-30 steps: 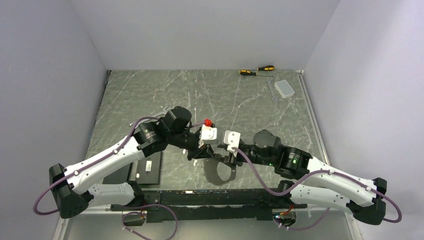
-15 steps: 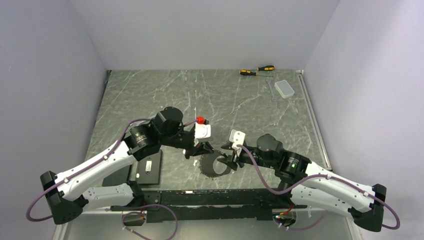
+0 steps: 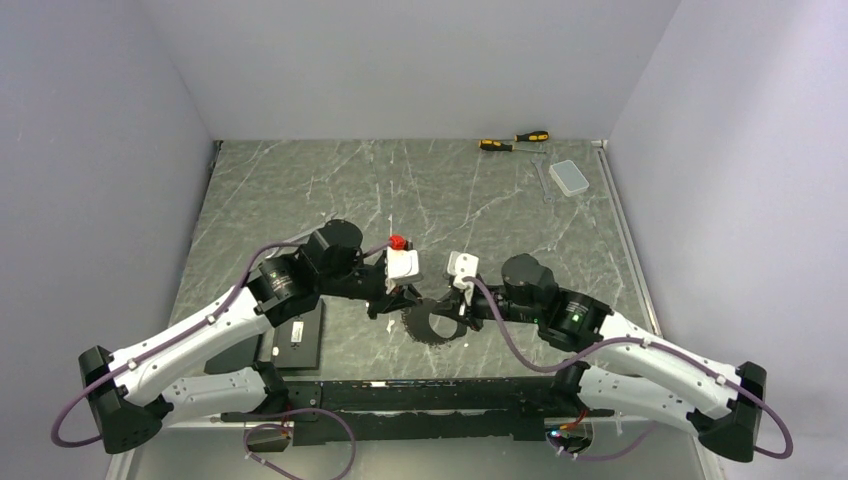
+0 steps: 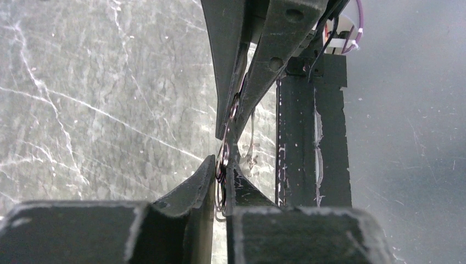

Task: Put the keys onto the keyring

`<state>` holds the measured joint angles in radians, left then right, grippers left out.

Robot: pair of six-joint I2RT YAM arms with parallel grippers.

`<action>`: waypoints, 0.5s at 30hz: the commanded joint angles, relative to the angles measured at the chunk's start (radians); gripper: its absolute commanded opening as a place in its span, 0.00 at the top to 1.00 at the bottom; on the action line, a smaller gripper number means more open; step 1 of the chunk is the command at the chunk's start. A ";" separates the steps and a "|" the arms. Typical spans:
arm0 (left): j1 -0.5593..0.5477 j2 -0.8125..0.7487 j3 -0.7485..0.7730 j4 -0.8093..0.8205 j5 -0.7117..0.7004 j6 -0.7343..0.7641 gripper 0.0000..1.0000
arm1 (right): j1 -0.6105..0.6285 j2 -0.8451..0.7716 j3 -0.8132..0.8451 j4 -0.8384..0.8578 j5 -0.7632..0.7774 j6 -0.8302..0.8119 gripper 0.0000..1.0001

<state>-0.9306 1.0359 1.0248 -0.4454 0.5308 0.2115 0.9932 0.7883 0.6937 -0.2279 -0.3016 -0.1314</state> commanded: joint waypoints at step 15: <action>-0.012 -0.006 -0.003 0.019 0.022 -0.022 0.87 | 0.003 0.091 0.152 -0.196 -0.059 -0.074 1.00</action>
<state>-0.9375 1.0386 1.0134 -0.4732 0.5365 0.2047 0.9936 0.8803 0.7910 -0.3893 -0.3470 -0.1905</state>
